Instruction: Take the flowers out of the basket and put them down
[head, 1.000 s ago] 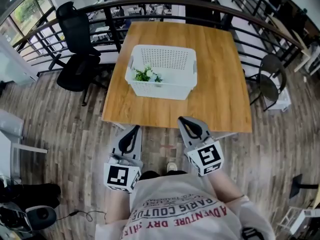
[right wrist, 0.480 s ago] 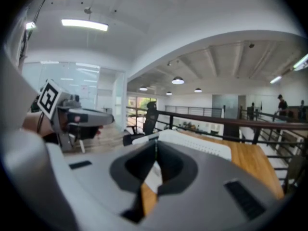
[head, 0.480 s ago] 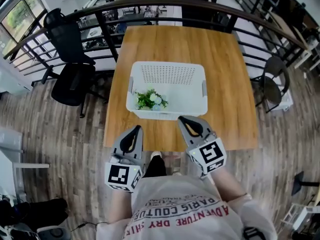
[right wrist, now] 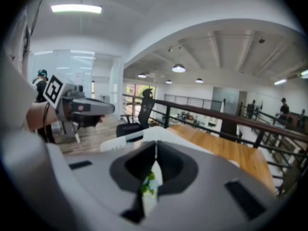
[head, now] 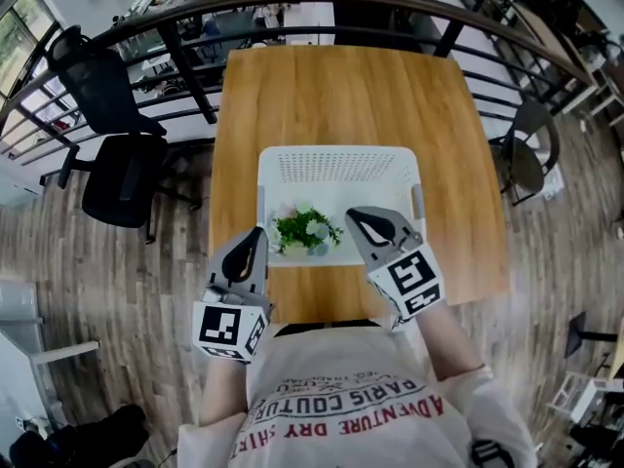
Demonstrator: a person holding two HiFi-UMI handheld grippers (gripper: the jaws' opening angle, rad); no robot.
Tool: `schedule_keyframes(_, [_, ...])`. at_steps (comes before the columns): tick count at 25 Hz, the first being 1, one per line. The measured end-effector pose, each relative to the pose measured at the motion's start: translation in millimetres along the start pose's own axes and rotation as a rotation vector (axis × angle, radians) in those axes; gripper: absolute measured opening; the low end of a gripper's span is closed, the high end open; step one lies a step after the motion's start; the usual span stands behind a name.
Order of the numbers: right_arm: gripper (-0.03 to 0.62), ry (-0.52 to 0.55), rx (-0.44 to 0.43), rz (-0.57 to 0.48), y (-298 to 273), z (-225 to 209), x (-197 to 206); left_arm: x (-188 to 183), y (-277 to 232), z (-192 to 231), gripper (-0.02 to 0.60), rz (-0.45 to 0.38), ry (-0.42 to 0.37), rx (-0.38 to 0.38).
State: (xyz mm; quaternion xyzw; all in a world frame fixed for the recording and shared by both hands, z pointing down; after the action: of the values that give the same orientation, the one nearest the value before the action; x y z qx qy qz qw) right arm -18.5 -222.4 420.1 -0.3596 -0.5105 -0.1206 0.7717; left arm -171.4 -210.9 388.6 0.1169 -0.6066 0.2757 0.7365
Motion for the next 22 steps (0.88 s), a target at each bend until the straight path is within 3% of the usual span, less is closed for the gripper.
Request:
schedule_keyframes(5, [0.029, 0.002, -0.152, 0.067, -39.9, -10.8, 11.7, 5.8, -22.2, 9.8, 0.026, 0.020, 0.025, -0.020])
schedule_keyframes(11, [0.031, 0.019, -0.275, 0.245, -94.2, -18.5, 57.9, 21.0, -34.5, 19.3, 0.026, 0.048, 0.055, -0.064])
schedule_keyframes(12, [0.038, 0.014, -0.296, 0.277, -102.7, -17.5, 67.2, 23.1, -35.7, 22.5, 0.026, 0.052, 0.062, -0.076])
schedule_keyframes(14, [0.118, 0.008, -0.339, 0.342, -118.2, -12.0, 88.1, 28.1, -36.8, 27.6, 0.026, 0.057, 0.076, -0.096])
schedule_keyframes(22, [0.155, 0.046, -0.463, 0.538, -161.2, 9.8, 144.5, 45.0, -29.8, 46.2, 0.026, 0.086, 0.116, -0.171])
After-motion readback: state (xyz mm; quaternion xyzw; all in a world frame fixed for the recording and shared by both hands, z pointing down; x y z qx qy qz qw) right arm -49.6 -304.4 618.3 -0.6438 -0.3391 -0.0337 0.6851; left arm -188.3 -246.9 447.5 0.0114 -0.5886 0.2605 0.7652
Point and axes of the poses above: the fingertips, and each gripper's own axes: y backward along the fingers, z to its left, x out of its underside, the point moved 1 cm from there along y, backward along the fingers, and after that the axes turned 9 degrees about y, right-handed, at the moved point
